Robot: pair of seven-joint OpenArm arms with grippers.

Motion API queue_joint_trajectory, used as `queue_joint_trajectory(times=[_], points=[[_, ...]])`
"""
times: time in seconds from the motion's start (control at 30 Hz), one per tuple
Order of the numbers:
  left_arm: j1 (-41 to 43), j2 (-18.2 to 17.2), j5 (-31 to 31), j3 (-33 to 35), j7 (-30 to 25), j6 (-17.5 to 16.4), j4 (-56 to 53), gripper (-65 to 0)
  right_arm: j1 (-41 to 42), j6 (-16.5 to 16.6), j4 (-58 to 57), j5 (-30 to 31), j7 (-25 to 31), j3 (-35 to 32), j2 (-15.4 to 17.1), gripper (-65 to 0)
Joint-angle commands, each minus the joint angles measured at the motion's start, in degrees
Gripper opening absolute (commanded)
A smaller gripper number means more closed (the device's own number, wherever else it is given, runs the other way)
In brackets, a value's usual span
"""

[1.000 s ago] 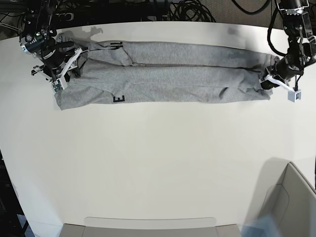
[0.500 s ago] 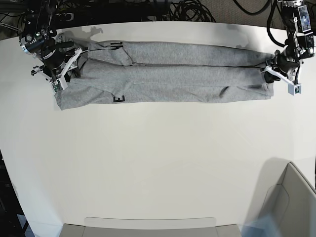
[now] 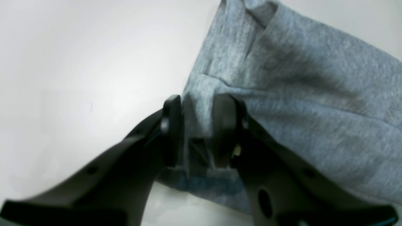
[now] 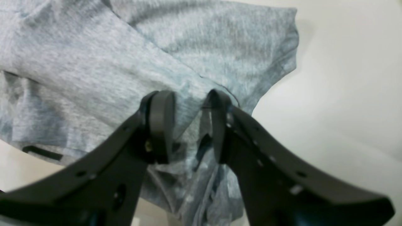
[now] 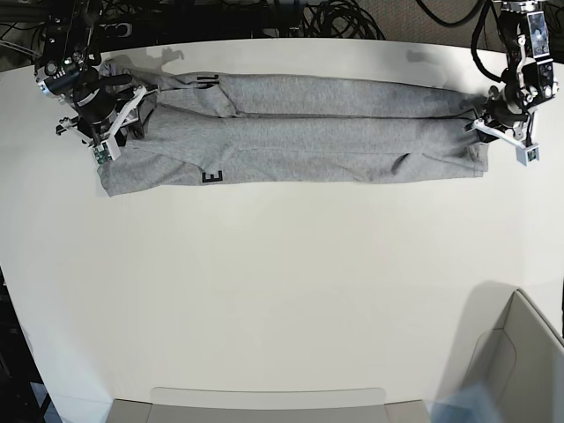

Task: Fold the T-shirt properly
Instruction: 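Hold both shirt ends and adjust the left gripper's grip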

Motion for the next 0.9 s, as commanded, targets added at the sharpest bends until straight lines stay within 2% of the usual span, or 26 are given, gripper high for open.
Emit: queue_joint_trajectory(times=[0.0,0.23,0.37,0.47,0.67,0.87], points=[[-0.2,-1.0,0.1,-0.9,-0.7,0.4,0.6,-46.0,0.3,-0.1,0.9,0.4,1.1,0.1,0.7,-43.9],[-0.3,-1.0,0.1,-0.7,-1.3,0.2,-0.6,-45.9,0.3,-0.1,0.9,0.4,0.9,0.1,0.5,-43.9],[-0.2,-1.1,0.2,-0.2,-1.3,0.3,-0.5,-42.4,0.3,-0.1,0.9,0.4,0.9,0.1,0.6,-43.9],[-0.5,-1.3,0.5,1.9,-1.4,0.5,-1.0,-42.3,0.4,-0.1,0.9,0.4,0.9,0.1,0.7,-43.9],[-0.3,-1.3,0.5,4.1,-6.3,0.6,-5.2,-42.4,0.7,-0.1,0.9,0.4,0.8,0.1,0.7,-43.9],[-0.5,-1.4,0.5,7.0,-6.8,0.6,-8.5,-42.4,0.6,-0.1,0.9,0.4,0.8,0.1,0.8,-43.9]])
